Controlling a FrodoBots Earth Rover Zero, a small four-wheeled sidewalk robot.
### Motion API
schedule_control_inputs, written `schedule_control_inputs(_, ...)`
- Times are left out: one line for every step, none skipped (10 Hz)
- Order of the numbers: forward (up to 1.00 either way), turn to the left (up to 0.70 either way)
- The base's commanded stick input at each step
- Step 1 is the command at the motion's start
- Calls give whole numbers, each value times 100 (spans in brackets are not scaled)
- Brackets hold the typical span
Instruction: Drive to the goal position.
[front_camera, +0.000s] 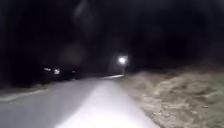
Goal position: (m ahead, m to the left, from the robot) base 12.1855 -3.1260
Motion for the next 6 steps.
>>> schedule_control_inputs(100,0)
schedule_control_inputs(100,0)
schedule_control_inputs(100,0)
schedule_control_inputs(100,0)
schedule_control_inputs(100,0)
schedule_control_inputs(100,0)
